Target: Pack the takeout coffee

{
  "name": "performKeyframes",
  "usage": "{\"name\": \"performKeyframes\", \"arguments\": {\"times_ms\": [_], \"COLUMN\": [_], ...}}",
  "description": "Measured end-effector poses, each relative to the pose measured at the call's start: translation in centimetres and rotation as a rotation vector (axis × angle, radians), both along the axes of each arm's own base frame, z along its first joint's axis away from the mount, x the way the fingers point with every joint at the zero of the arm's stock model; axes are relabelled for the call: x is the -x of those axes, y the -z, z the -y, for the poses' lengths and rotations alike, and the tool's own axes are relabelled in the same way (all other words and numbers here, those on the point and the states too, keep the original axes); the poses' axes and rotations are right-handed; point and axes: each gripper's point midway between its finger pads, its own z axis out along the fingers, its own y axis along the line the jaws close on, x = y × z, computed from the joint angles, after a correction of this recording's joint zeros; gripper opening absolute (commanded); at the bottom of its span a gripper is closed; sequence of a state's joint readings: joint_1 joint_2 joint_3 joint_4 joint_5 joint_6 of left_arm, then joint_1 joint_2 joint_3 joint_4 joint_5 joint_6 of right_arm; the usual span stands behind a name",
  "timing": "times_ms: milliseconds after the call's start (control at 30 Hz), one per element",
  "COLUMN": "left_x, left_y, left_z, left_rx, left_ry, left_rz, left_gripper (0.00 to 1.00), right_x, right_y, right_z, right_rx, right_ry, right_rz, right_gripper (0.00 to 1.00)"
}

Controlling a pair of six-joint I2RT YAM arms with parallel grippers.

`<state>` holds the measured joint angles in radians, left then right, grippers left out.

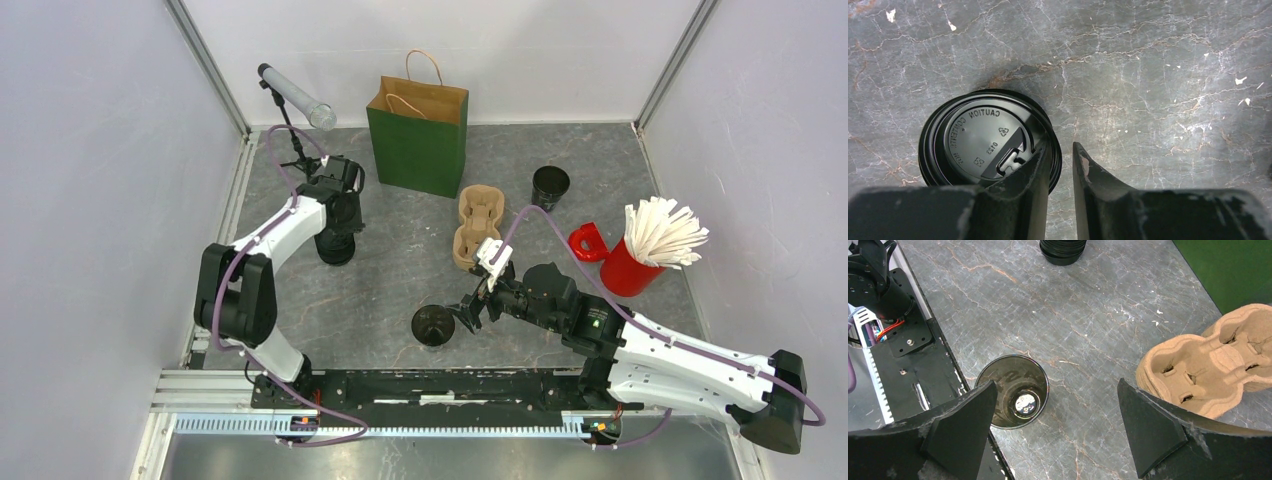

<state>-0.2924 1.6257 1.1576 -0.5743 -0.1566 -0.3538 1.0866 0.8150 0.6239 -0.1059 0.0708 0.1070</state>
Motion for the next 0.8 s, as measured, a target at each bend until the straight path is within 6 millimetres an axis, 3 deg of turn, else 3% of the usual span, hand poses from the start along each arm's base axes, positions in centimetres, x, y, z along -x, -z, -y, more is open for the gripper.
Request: {"name": "performKeyframes", "arguments": {"times_ms": [100,300,600,800], "left_x": [-0.1,-0.2,-0.2,0.3], "left_y": [0.2,0.2,-1.2,-4.2], "left_z": [-0.1,-0.1,0.5,0.9], "left_rx": [-0.009,-0.024,-0.019,0.025], "left_ry": [-0.003,-0.002,0.014,0.028], "left_rz": [-0.004,-0.001,0.018,0.079], "left_gripper": [0.22,0.03,0.02,0.02], "right_x": [0.0,0.0,0.0,-0.3], "right_y": [0.0,0.0,0.0,0.0], "right_z": [0.0,0.0,0.0,0.2], "right_rx": [0.0,0.001,0.001,0.005], "right_ry": [0.0,0.001,0.001,0.014], "right_rz": [0.0,0.0,0.001,0.008], "right_gripper": [0.98,0.98,0.98,0.98]}}
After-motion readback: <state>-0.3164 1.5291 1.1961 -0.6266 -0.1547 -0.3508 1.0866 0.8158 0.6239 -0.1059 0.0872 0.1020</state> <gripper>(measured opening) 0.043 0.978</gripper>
